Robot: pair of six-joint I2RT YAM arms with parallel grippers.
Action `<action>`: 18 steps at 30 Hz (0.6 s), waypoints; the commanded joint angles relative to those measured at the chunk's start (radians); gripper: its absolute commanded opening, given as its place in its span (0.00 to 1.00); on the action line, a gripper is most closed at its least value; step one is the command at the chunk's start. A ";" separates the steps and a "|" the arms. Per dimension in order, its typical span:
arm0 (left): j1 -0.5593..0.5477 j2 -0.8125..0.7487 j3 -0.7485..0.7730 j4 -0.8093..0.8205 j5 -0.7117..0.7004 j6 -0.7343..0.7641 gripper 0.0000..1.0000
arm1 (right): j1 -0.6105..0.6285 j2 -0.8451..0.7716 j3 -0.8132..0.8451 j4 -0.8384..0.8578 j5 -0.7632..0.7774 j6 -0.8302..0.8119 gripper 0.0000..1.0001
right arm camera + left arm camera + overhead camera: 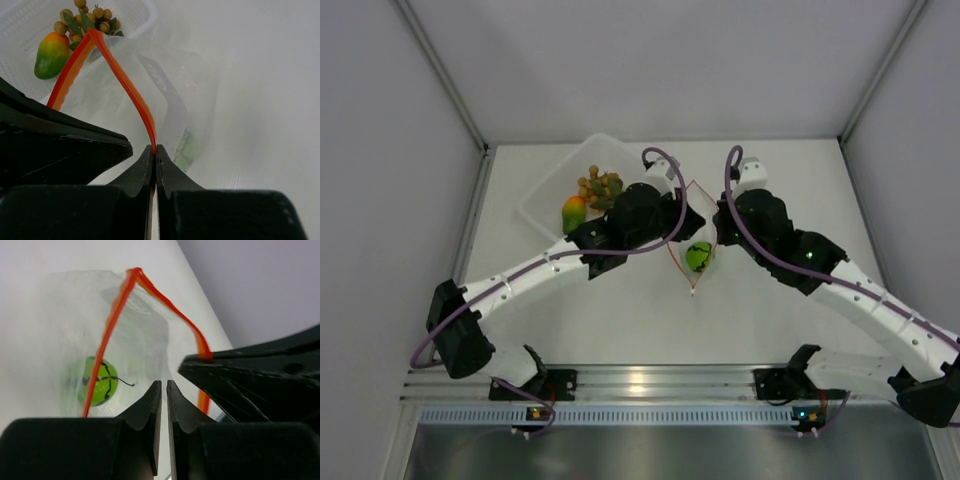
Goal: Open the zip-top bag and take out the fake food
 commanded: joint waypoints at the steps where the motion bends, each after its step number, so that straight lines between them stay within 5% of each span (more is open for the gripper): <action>1: -0.041 0.039 0.009 0.087 -0.181 0.043 0.13 | 0.013 -0.040 0.015 0.058 0.022 0.030 0.00; 7: -0.128 0.098 -0.006 0.093 -0.292 0.083 0.06 | 0.010 -0.046 -0.014 0.085 0.051 0.061 0.00; 18: -0.176 0.131 -0.116 0.209 -0.238 0.153 0.00 | -0.020 -0.087 -0.033 0.136 0.074 0.069 0.00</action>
